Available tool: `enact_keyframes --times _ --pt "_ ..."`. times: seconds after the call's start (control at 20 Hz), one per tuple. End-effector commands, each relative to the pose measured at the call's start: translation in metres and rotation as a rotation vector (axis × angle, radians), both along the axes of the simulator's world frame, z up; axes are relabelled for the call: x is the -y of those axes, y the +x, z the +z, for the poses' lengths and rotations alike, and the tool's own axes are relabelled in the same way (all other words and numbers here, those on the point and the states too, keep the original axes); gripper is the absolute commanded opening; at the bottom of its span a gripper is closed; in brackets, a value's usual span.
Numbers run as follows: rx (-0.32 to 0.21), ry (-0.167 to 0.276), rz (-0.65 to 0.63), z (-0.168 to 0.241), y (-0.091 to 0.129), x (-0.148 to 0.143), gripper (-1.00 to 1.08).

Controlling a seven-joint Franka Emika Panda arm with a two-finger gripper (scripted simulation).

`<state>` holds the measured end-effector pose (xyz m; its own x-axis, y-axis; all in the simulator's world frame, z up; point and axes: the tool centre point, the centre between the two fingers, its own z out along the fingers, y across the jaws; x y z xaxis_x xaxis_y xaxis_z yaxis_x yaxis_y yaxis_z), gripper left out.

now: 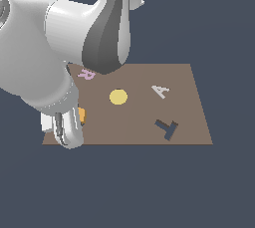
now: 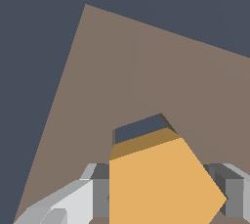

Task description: Insert a designated object into the corresponding slot on a board.

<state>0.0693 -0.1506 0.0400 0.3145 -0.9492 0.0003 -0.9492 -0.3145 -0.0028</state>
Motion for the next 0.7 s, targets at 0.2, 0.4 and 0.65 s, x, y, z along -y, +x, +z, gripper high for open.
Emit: enact_keyframes --times 0.2,0.4,0.65 --pt "0.001 0.000 0.019 0.0006 0.0024 0.0073 -1.00" --pt "0.000 0.000 0.017 -0.0001 0.0021 0.0073 -1.00" --pt "0.001 0.001 0.018 -0.0093 0.0027 0.0069 -1.00"
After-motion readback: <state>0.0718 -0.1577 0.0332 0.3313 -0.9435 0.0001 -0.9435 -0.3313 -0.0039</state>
